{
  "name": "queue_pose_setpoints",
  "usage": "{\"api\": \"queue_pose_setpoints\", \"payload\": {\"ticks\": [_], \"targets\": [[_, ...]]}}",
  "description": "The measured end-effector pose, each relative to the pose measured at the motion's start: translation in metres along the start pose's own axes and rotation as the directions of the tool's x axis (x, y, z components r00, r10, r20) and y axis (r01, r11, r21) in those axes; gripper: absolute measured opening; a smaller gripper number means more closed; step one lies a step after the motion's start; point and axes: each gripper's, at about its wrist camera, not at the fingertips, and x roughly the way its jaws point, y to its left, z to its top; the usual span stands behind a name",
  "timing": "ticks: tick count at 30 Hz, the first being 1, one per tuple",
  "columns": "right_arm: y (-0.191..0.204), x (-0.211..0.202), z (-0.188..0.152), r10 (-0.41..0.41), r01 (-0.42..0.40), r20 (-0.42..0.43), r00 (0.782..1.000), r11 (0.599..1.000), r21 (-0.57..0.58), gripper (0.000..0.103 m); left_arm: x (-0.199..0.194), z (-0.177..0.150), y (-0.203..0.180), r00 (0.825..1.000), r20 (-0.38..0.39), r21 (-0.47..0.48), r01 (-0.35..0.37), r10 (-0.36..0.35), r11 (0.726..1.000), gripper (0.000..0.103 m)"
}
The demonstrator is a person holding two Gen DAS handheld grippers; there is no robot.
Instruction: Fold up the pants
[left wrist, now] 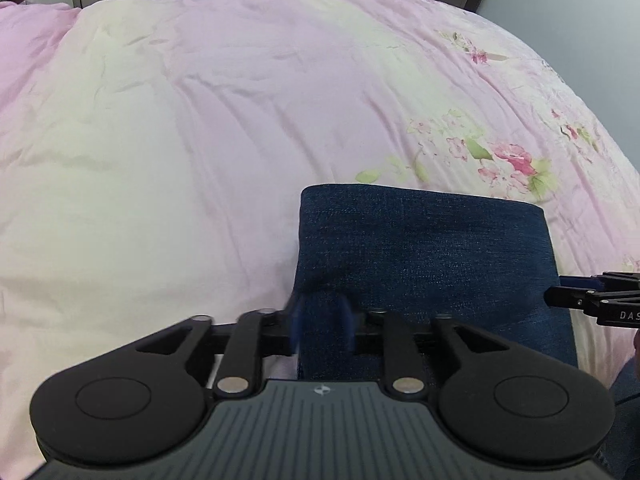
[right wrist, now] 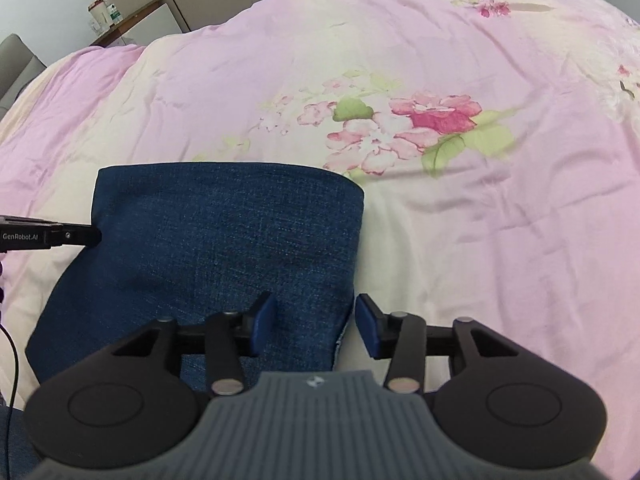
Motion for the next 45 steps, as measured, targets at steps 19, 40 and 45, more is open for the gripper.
{"api": "queue_pose_setpoints", "payload": {"ticks": [19,40,45], "targets": [[-0.053,0.027,-0.052,0.366,-0.312,-0.028,0.930,0.829,0.464,0.055,0.061,-0.043,0.080,0.911,-0.040,-0.453,0.351,-0.411,0.819,0.087],[0.007,-0.008,0.008,0.356,-0.332,-0.016,0.934,0.887,0.322,0.016,0.021,-0.072,0.075,0.903,0.201,-0.533,0.425,-0.379,0.731,0.028],[0.035,-0.032,0.033,0.375,-0.367,0.003,0.927,0.904,0.219,0.016,-0.020,-0.079,0.097,0.881,0.309,-0.534,0.472,-0.357,0.702,0.028]]}}
